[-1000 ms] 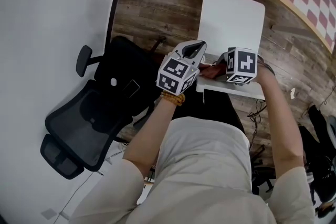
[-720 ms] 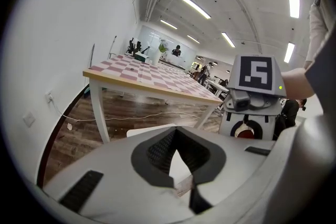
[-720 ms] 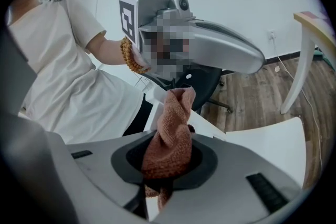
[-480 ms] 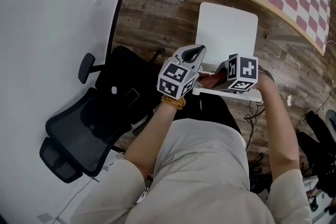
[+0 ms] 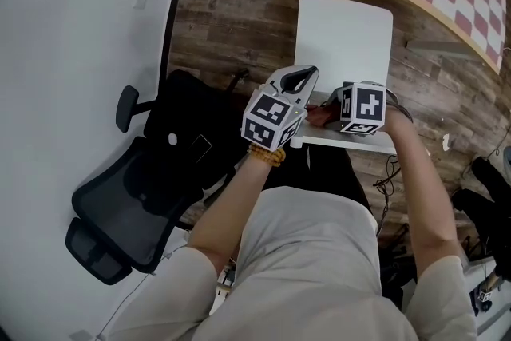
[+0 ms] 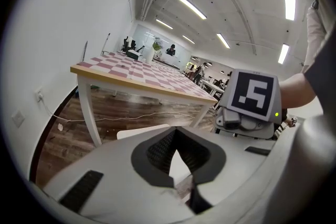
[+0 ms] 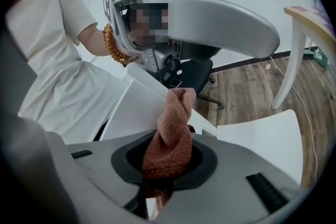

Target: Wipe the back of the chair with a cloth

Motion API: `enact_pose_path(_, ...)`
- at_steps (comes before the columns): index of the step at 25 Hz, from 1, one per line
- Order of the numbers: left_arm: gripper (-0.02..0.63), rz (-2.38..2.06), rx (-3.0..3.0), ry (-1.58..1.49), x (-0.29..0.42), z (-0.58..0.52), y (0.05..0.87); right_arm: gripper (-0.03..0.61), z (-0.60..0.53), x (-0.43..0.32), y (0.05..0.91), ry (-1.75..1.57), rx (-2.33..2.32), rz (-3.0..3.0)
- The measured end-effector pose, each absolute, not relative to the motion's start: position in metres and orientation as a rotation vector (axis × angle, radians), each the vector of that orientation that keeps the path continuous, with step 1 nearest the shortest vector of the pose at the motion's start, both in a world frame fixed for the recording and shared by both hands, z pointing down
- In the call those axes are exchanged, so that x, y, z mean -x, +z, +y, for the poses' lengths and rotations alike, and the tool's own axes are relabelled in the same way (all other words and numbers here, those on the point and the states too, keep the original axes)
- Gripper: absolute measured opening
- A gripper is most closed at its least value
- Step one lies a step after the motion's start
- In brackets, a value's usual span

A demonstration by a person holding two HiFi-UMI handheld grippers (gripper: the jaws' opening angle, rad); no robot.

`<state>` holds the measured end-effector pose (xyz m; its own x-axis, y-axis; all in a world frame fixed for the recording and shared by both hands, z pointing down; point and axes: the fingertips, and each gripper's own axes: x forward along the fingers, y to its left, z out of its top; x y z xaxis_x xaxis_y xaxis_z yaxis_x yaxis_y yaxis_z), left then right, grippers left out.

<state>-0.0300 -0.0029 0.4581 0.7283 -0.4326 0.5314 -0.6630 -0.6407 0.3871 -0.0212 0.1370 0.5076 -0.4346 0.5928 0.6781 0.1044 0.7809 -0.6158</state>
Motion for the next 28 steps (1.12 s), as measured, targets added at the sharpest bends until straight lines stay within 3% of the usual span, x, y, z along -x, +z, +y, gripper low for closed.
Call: enact_pose_path(28,0.012,-0.795,-2.312,0.518,0.028,-0.006,0.514,0.086,0.125,-0.005,0.642,0.593,0.400,-1.825)
